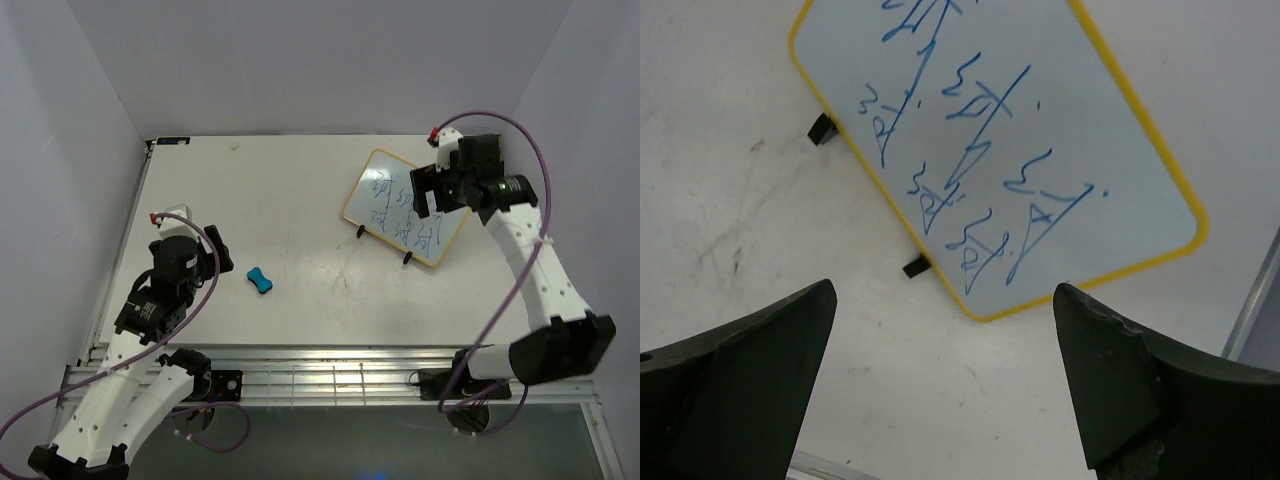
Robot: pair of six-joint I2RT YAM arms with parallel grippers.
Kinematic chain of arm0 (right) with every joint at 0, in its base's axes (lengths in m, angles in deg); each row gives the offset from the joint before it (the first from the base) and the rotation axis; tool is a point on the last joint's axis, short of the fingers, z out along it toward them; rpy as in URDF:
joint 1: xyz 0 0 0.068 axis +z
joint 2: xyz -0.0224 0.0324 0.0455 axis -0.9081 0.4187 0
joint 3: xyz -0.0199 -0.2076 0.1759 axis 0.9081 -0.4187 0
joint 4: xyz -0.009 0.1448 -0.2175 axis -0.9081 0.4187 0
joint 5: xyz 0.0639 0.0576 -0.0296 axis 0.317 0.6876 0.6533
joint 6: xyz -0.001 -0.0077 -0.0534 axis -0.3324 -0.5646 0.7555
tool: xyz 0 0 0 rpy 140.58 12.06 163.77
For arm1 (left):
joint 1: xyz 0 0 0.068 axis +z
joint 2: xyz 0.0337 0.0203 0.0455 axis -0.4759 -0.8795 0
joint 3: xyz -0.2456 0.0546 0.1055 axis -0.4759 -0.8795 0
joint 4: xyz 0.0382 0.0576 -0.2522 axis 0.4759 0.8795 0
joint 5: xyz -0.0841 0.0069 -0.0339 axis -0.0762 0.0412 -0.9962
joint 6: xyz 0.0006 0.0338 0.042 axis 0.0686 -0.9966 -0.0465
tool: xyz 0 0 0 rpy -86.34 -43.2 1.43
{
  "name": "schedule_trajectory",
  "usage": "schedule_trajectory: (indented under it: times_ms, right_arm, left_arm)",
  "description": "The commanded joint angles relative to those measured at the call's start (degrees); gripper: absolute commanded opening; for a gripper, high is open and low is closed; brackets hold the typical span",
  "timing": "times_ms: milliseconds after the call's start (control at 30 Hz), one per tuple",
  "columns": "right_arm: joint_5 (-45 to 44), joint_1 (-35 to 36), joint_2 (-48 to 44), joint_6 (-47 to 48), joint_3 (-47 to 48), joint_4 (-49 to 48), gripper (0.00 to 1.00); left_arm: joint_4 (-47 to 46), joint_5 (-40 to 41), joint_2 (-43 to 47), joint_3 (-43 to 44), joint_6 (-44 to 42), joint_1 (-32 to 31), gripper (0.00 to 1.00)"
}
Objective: Erase the whiteboard
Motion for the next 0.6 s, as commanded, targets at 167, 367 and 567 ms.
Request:
schedule_trajectory:
  times_ms: [167, 367, 567]
  right_arm:
    - [22.0, -9.5, 31.6, 10.1, 36.3, 9.0, 0.94]
    - [32.1, -15.3, 45.0, 11.8, 47.3, 10.7, 0.98]
    - [39.6, -21.1, 50.0, 14.7, 45.7, 10.8, 1.00]
  left_arm:
    - [-5.9, -5.0, 0.6, -1.7, 0.2, -0.2, 0.98]
    - [-6.4, -7.8, -0.1, -2.0, -0.1, -0.3, 0.98]
    - [-6.7, -8.5, -0.6, -2.2, -0.2, -0.5, 0.98]
